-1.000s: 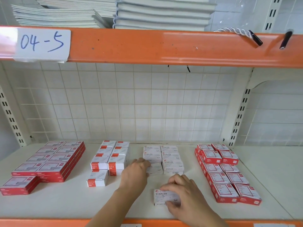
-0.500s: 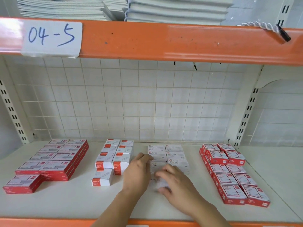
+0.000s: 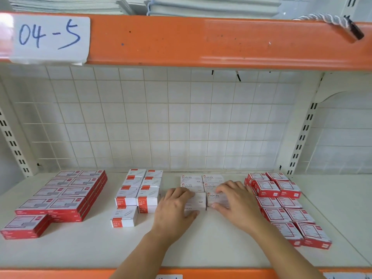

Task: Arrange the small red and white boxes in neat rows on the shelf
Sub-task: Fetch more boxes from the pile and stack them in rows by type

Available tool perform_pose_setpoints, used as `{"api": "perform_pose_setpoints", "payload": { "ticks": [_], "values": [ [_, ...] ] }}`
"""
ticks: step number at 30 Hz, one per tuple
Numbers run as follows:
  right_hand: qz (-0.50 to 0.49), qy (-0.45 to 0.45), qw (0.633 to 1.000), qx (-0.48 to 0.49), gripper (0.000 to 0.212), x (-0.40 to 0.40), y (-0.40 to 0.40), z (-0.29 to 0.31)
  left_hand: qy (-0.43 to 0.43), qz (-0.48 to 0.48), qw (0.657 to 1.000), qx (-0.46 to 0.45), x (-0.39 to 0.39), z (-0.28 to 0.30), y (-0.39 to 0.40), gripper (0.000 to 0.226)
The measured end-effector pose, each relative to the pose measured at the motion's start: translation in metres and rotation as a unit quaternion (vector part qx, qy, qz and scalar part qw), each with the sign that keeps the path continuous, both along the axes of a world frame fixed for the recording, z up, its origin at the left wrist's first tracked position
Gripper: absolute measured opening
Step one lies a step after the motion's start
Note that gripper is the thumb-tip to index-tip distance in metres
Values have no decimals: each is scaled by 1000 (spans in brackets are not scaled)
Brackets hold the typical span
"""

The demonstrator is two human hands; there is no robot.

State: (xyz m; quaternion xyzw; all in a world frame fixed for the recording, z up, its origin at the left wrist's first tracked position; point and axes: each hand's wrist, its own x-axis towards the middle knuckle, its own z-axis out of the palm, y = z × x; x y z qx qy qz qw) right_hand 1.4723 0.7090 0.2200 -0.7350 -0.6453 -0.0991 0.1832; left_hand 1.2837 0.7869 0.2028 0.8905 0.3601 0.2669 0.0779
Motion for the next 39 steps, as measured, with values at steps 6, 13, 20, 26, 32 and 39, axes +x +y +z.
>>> {"api": "perform_pose_setpoints", "payload": {
  "ticks": [6, 13, 20, 26, 32, 39],
  "values": [
    [-43, -11, 998, -53, 48, 5, -1, 1, 2, 35, 999, 1, 8, 0, 1, 36],
    [-42, -17, 994, -96, 46, 5, -2, 9, 18, 49, 999, 3, 10, 0, -2, 35],
    [54, 63, 979, -187, 38, 8, -38, 5, 23, 51, 998, 8, 11, -2, -2, 36],
    [-41, 59, 997, -38, 27, 7, -21, 5, 30, 50, 998, 10, 10, -3, -4, 36],
    [-68, 20, 995, -69, 48, 9, -11, -6, 34, 47, 998, 14, 10, -3, -4, 38],
    [-24, 78, 990, -115, 36, 10, -10, -1, 23, 45, 999, 9, 11, -3, -4, 36]
  ]
}}
